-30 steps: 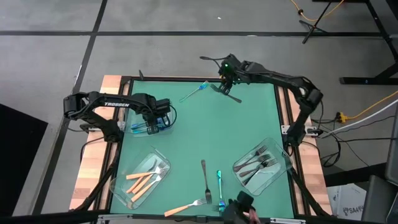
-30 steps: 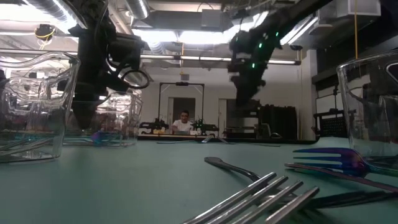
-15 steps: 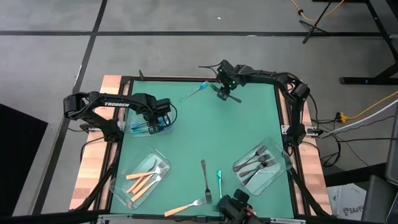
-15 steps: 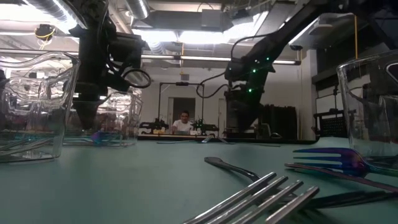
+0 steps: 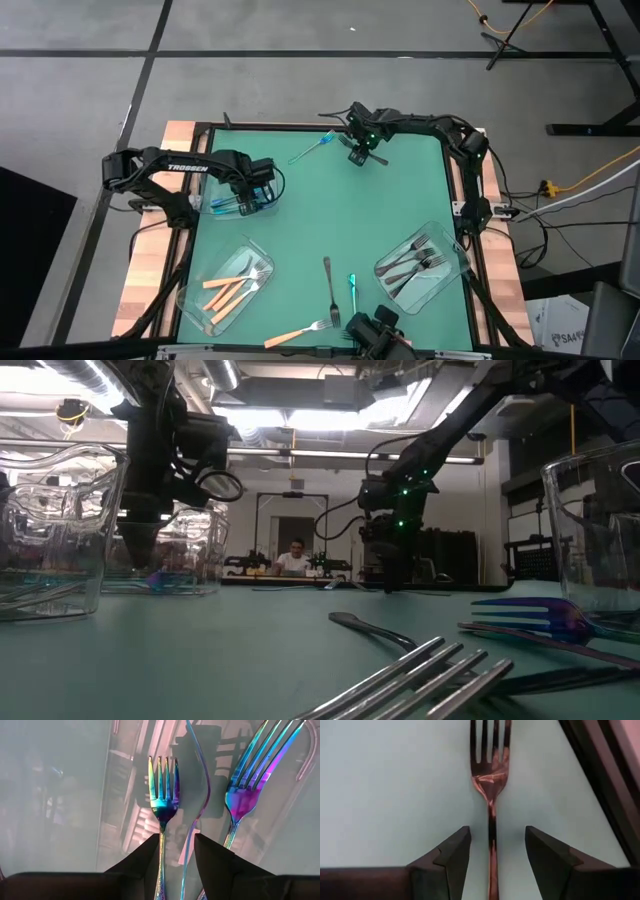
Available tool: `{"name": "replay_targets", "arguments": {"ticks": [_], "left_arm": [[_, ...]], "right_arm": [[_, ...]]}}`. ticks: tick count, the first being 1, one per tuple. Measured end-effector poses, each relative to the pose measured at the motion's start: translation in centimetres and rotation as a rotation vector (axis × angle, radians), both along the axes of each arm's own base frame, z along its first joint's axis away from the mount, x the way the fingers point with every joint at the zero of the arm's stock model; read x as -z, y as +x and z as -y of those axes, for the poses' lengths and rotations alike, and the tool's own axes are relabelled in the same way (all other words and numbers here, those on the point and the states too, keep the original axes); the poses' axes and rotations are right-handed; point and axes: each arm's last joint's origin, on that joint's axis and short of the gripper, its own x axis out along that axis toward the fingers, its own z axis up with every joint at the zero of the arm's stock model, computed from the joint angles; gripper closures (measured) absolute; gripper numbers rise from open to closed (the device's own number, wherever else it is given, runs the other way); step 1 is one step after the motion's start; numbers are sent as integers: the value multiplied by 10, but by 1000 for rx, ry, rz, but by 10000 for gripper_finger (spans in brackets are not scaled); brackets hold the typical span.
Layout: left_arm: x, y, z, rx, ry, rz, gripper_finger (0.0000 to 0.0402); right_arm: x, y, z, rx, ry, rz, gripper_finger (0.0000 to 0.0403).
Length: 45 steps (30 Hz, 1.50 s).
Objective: Sort silverware by color (type)
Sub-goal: Put the top black fork into the bottom right transparent bin
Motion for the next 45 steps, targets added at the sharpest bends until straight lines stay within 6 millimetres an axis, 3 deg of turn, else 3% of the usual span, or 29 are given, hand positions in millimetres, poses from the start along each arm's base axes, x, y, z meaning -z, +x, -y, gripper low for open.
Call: {"name": "replay_targets", "arguments": {"ticks": [4,19,29,45], "left_arm": [[0,0,0,3,2,1,285],[0,0,0,-30,3,7,285],[-4,0,2,-32,-48,35,285],[-58,1,14,-91,-9,303,285]], "right_arm": [[1,0,0,-1,5,-1,236],[2,2,-1,-8,16,15,395],[2,2,-1,-22,65,54,399],[0,4,-3,37,132,120,402]]}}
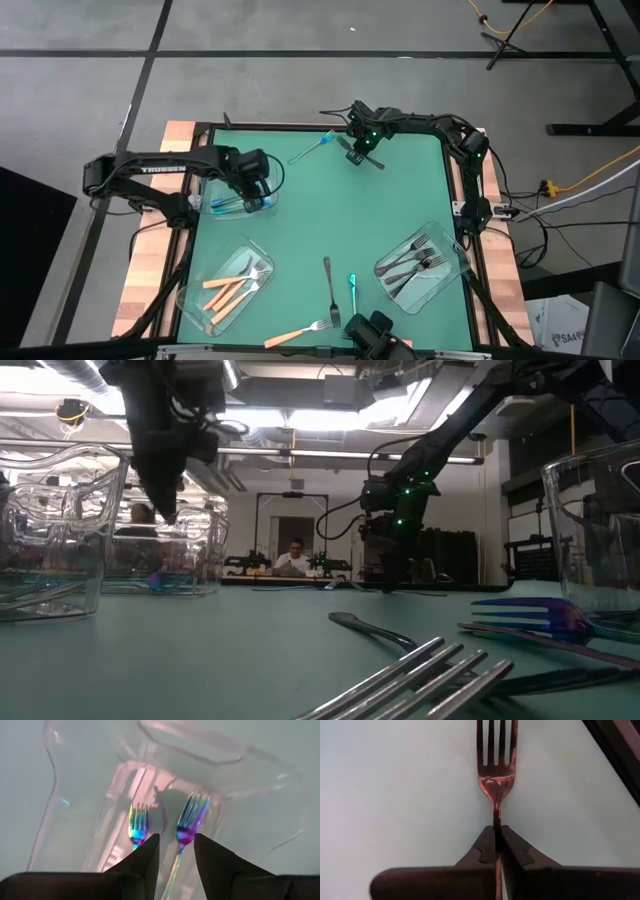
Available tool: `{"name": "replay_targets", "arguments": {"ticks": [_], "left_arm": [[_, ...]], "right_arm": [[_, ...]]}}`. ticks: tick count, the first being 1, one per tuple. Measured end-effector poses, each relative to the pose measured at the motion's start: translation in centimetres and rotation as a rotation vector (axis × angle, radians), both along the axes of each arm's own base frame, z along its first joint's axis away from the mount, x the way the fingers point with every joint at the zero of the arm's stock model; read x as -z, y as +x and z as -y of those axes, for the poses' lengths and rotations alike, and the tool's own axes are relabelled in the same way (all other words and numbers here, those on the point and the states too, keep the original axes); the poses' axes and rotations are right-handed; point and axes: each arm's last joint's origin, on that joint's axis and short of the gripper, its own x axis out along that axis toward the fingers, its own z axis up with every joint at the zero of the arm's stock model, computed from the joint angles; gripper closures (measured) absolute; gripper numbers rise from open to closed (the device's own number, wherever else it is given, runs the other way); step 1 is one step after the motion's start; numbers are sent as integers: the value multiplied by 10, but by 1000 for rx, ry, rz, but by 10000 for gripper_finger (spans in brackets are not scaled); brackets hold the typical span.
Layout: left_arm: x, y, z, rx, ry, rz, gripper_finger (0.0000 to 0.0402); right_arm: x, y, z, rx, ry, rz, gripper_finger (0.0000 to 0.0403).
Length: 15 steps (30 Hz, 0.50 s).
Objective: Sort silverware by color (type)
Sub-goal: Put the top black fork into the bottom right transparent bin
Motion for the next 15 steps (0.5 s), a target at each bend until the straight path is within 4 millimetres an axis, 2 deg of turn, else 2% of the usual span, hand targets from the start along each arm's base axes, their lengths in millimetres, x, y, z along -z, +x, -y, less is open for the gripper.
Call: {"name": "replay_targets", "arguments": {"ticks": [15], "left_arm": [[-7,13,13,-8,10,143,285]], "right_arm": [[-7,8,-6,-29,122,156,403]]}}
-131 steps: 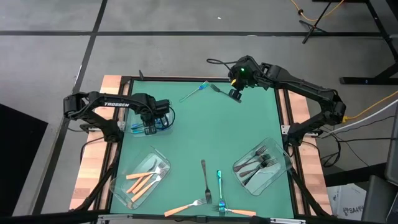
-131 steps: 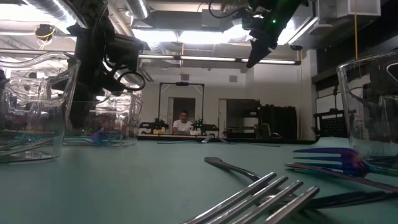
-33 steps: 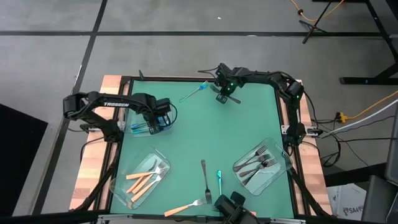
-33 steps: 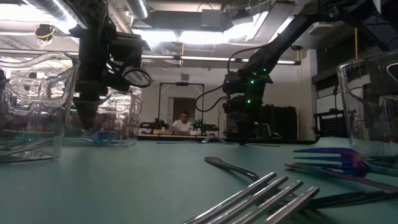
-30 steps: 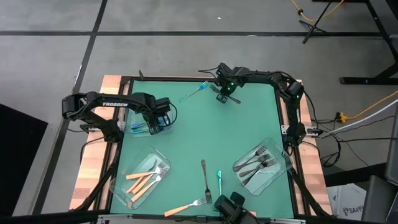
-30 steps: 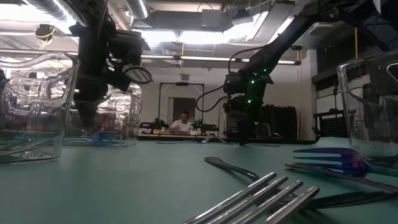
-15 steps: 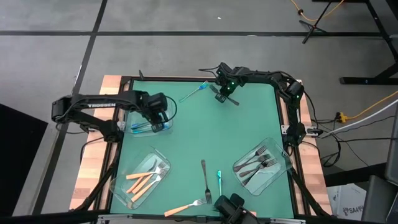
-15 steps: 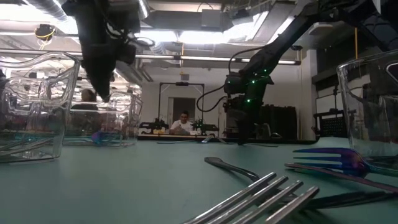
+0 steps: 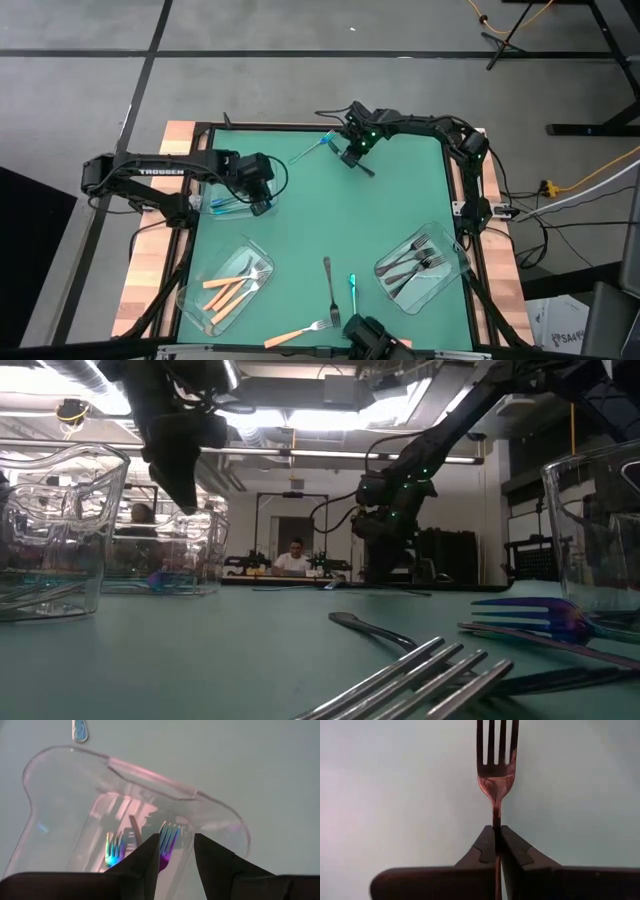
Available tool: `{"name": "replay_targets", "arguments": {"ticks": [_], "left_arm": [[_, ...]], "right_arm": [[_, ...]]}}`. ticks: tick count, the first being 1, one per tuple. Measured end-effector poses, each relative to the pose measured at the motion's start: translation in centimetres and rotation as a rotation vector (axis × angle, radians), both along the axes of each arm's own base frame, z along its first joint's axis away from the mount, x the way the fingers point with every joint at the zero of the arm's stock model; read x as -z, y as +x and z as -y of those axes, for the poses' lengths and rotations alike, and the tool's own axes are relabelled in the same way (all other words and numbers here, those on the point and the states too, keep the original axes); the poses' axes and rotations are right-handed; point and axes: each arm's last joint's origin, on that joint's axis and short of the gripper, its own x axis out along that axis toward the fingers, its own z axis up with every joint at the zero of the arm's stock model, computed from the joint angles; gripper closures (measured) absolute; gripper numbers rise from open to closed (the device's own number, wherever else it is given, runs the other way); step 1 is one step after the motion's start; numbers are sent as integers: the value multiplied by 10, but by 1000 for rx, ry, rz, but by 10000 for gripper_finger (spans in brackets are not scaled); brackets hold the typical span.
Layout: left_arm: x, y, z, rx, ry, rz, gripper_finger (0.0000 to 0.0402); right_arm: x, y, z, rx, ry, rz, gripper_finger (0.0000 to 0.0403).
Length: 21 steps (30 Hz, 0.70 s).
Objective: Sort silverware by color (type)
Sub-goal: Put the top black fork into the bottom right transparent bin
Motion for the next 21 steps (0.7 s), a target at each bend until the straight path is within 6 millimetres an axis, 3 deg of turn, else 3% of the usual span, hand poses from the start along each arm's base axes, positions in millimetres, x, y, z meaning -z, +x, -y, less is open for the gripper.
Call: {"name": "replay_targets", "arguments": {"ticks": [13,21], "left_arm": [[-7,12,0,9,30,140,285],[-13,21,-1,-81,-1,269,285]], "right_arm": [[-9,19,-19,-105,127,175,403],[-38,43,-47,-156,79,315,403]]}}
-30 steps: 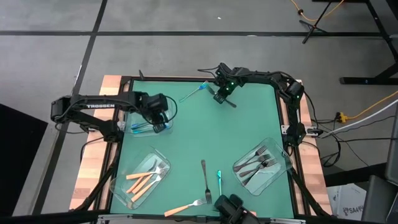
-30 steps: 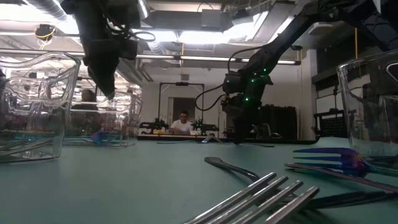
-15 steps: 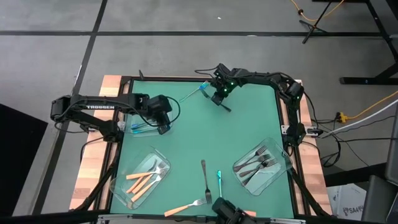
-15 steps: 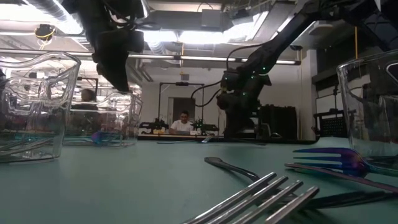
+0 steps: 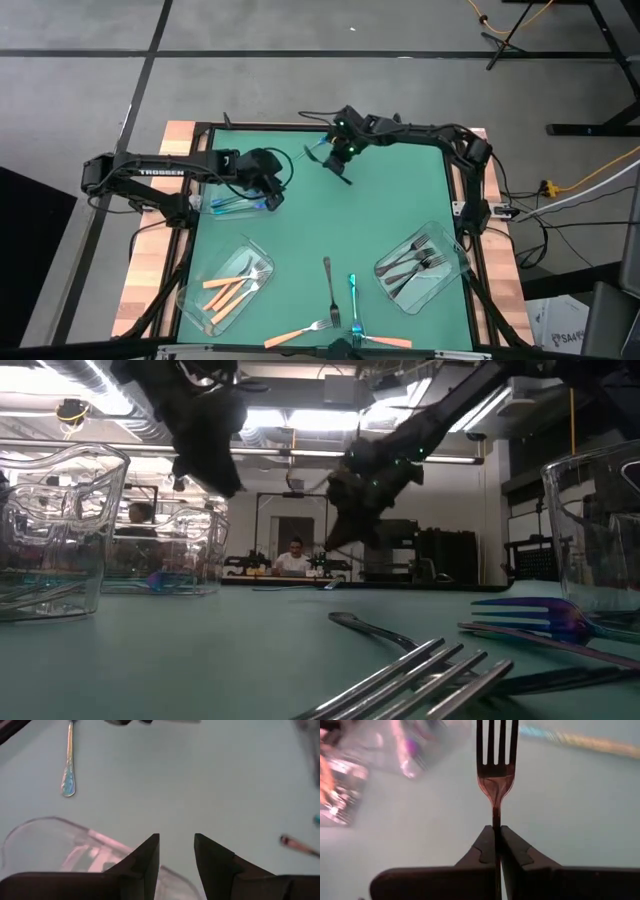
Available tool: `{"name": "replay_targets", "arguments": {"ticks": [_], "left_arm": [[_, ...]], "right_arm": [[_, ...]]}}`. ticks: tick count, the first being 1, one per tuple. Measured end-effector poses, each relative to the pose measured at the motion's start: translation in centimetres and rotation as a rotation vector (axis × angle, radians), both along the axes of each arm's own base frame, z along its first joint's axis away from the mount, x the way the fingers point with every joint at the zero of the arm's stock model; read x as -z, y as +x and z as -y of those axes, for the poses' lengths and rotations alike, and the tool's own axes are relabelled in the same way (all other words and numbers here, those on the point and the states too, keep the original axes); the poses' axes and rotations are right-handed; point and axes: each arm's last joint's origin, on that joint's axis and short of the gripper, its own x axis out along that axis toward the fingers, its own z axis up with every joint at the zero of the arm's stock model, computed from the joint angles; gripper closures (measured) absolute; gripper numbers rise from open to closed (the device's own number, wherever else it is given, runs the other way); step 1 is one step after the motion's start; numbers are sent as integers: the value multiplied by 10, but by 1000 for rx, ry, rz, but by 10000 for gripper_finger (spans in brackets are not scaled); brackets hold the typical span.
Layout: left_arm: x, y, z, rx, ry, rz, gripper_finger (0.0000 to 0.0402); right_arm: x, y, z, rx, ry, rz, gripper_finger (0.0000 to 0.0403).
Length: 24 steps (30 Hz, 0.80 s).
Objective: Sort silverware by color (type)
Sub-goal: Put the top black fork into the bottom right transparent bin
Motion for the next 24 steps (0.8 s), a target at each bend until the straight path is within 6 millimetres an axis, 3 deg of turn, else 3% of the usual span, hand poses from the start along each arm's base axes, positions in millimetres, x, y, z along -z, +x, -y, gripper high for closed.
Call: {"name": "replay_targets", "arguments": {"ticks": [8,13,24], "left_arm": [[-8,10,9,-71,-19,134,285],[-8,10,14,-212,-15,157,285],[-10,11,20,-320,113,187,285]], "right_arm": [[-26,36,-34,8,-70,245,403],[-39,54,-53,127,-137,360,403],[-55,72,-87,232,-189,514,403]]}}
